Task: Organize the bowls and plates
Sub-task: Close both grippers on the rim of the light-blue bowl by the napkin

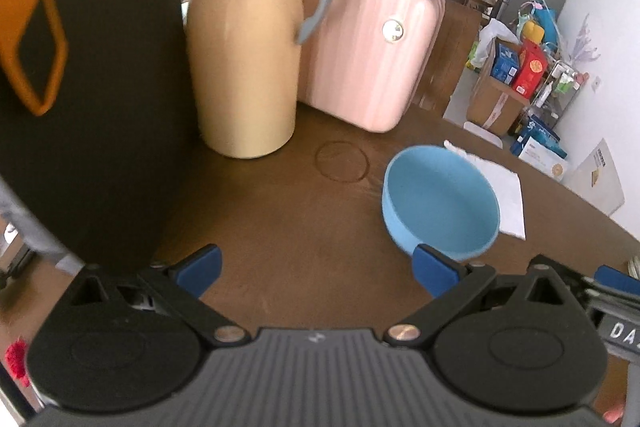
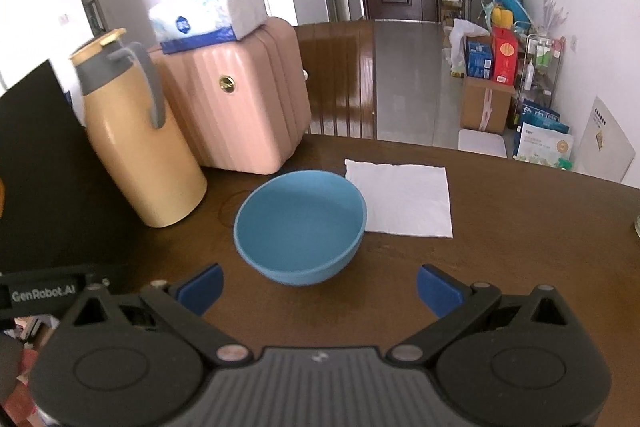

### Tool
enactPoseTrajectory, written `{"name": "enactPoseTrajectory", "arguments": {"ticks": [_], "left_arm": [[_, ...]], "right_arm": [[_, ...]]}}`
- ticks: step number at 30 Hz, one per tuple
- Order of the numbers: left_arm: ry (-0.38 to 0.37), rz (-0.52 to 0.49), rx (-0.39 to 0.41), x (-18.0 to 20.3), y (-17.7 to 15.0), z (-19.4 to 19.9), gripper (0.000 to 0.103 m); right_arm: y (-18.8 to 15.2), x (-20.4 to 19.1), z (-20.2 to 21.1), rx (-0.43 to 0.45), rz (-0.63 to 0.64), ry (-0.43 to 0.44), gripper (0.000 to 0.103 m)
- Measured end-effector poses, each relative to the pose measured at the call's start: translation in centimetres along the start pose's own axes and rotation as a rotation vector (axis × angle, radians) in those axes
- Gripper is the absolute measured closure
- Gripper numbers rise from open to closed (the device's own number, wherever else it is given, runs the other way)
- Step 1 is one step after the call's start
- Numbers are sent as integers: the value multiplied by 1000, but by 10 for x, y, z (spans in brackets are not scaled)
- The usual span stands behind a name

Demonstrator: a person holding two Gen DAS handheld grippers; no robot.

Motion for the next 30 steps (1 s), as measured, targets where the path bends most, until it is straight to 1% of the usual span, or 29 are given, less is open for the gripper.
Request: {"name": "enactPoseTrajectory", "arguments": {"ticks": [3, 7, 9, 12, 15, 16, 20, 23, 25, 26, 28, 29, 30], "left_arm": [[-1, -8, 7, 5, 13, -18, 0], [0, -21, -2, 12, 29, -40, 0], [13, -18, 12, 13, 39, -51, 0], [35, -20, 8, 16, 54, -71, 0], [83, -34, 10, 16, 64, -93, 0], [94, -35, -2, 17, 66, -103, 0], [72, -42, -50, 25, 67, -133, 0], [96, -92, -63, 32, 62, -148, 0], [111, -117, -58, 34, 60, -155, 1], [107, -130, -61, 36, 59, -159, 1], [96, -144, -74, 40, 58, -166, 7], [97, -146, -80, 41, 57, -170, 14], [96, -146, -87, 41, 56, -172, 18]], "right_arm": [[11, 2, -23, -19, 6, -8, 0], [19, 6, -61, -77, -13, -10, 0], [24, 9, -75, -92, -14, -21, 0], [33, 13, -97, -113, -24, -29, 0], [40, 21, -121, -152, -23, -53, 5], [40, 23, -127, -162, -24, -62, 6], [42, 31, -148, -190, -38, -76, 8], [38, 34, -159, -215, -5, -92, 15], [35, 35, -165, -232, 29, -105, 20], [35, 37, -168, -235, 34, -109, 20], [35, 39, -173, -241, 32, -100, 27], [35, 39, -175, -243, 26, -91, 29], [34, 40, -177, -245, 19, -81, 32]]}}
Point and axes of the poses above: each gripper's, at about its wrist camera, not at the fingertips, and z roughly against the way its jaws point, x to its right, y to its top, the point moved 10 cm from there along -z, roughly the way its jaws point, and after that the axes turned 4 degrees about -y, right-handed, at the moved point
